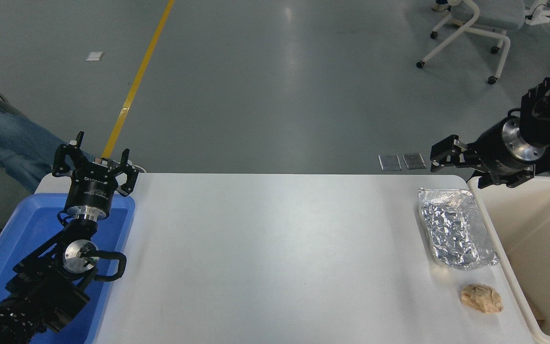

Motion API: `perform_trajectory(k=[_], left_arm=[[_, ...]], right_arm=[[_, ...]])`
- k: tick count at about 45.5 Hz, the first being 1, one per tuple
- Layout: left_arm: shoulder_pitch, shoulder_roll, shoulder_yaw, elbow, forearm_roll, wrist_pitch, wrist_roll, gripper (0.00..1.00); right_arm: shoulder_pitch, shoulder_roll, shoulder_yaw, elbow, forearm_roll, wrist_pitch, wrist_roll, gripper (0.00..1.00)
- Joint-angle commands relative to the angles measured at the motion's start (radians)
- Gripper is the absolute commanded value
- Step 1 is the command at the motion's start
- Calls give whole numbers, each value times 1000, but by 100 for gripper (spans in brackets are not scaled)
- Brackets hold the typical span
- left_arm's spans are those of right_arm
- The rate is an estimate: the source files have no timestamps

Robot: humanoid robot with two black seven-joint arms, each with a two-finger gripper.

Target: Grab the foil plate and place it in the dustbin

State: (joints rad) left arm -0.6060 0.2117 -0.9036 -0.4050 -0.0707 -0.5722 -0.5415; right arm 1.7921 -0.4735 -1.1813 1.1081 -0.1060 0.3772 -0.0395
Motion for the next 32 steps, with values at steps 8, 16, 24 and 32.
perform_trajectory(k=[8, 16, 24, 32], left_arm=[[0, 0, 0, 0, 0, 0, 0, 99], [0, 0, 0, 0, 0, 0, 0, 99], [0, 0, 0, 0, 0, 0, 0, 99], [0, 0, 0, 0, 0, 0, 0, 99]], right_arm=[[-358, 15, 28, -220, -201, -360, 1, 100], [-528, 16, 87, -349, -201, -432, 1, 100], [-638, 16, 170, -401, -201, -475, 6, 99], [-712, 18, 221, -418, -201, -543, 10, 99]])
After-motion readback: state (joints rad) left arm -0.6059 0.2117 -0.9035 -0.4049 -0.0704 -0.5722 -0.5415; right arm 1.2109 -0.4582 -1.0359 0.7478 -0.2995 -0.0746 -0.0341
